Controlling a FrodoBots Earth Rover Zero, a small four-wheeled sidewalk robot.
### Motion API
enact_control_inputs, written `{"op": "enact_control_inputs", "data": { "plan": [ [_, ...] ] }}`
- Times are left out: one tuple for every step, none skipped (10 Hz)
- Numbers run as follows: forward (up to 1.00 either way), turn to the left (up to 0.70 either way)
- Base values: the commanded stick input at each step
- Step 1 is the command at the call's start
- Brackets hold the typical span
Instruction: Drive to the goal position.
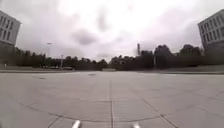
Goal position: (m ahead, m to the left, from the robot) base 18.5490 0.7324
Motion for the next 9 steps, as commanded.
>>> {"op": "enact_control_inputs", "data": {
  "plan": [
    [0.70,0.00],
    [0.70,0.00],
    [0.70,0.00],
    [0.70,0.00],
    [0.70,0.00],
    [0.70,0.00],
    [0.70,0.00],
    [0.70,0.00],
    [0.70,0.00]
  ]
}}
